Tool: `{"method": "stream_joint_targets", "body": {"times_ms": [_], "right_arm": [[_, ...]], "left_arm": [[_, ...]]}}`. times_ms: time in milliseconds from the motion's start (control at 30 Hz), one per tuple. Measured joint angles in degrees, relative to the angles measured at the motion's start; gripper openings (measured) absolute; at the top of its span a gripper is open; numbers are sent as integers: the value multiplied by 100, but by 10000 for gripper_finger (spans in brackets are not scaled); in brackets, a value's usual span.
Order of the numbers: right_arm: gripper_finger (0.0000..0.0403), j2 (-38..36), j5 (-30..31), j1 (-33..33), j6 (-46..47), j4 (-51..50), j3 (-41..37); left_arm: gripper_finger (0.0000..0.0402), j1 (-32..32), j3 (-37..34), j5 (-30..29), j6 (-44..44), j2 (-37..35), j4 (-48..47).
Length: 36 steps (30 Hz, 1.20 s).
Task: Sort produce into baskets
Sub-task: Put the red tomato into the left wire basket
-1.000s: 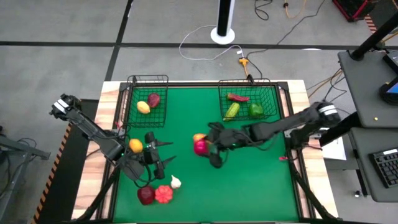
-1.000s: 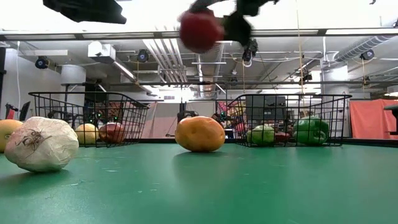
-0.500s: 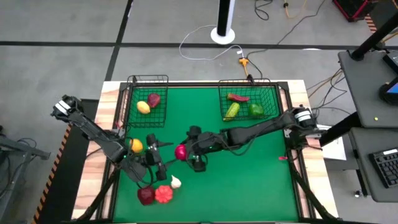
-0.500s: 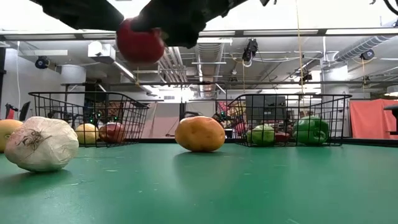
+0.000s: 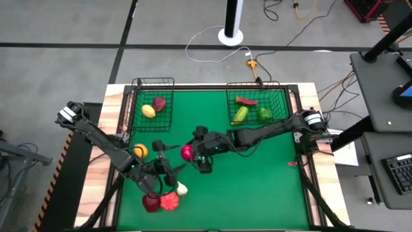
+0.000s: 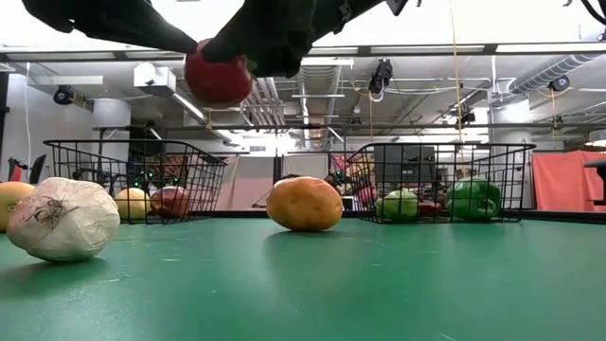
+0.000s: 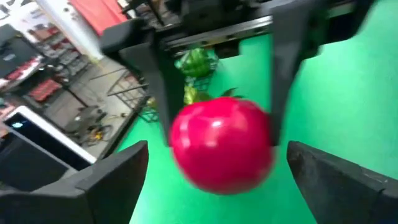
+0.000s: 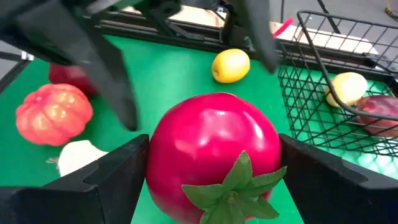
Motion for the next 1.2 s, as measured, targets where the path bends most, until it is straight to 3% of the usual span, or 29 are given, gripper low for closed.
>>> {"method": "stream_joint_targets", "body": {"times_ms": [500, 1200], "right_arm": [[327, -9, -21, -46, -69, -62, 4], [327, -15, -167, -46, -34, -102, 7]], "left_arm": [[373, 187, -24, 326, -302, 234, 22], [365, 619, -26, 371, 231, 481, 634]]}}
